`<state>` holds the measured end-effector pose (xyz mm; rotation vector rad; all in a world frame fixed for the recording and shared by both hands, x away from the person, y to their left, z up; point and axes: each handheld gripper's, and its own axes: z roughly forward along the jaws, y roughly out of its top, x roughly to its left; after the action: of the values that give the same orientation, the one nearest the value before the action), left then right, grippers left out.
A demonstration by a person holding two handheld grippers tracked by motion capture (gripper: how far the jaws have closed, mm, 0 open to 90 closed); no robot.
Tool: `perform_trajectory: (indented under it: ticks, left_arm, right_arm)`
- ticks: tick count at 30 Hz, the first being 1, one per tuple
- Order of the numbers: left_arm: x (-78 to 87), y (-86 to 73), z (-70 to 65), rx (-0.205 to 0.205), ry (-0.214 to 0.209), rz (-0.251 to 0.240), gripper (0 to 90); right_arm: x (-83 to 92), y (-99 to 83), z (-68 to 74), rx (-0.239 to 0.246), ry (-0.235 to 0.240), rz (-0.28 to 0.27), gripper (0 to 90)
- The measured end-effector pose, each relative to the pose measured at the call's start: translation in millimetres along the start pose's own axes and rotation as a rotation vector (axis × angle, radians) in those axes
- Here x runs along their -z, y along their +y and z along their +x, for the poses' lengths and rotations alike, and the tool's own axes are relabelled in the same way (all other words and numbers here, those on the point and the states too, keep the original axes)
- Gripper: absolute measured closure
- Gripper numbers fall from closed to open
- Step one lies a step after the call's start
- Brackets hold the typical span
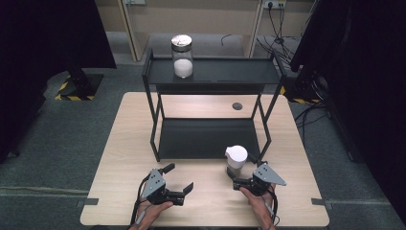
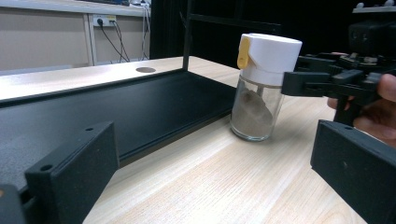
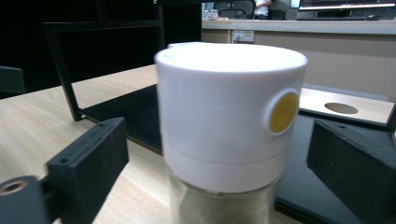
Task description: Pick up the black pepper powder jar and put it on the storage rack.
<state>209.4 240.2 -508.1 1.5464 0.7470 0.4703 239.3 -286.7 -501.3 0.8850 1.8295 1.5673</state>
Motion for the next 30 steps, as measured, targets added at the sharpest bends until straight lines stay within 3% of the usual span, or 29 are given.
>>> perform_trajectory:
  ticks: [9,16,25,28,30]
  left_arm:
    - [-0.1,-0.2,0.2,-0.001,-0.001,0.0,0.6]
    - [-0.1,-0.2,-0.2,-0.005,-0.003,-0.001,1.1]
    - [0.3,-0.9,-0.1,-0.003,0.0,-0.004,1.2]
    - [0.1,-1.2,0.3,-0.003,0.0,-0.003,1.2]
    - [0.1,-1.4,0.8,-0.003,-0.001,0.0,1.3]
  right_arm:
    - [-10.5,0.8,-7.2,-0.017,0.015,0.022,16.8]
    - [-14.9,2.0,-10.3,-0.011,0.029,0.032,29.6]
    - [-14.6,6.5,-6.2,-0.002,0.016,0.047,30.3]
    - [-13.0,6.5,-7.1,-0.03,0.023,0.035,30.3]
    - [-11.0,8.8,-5.6,-0.02,0.018,0.029,30.4]
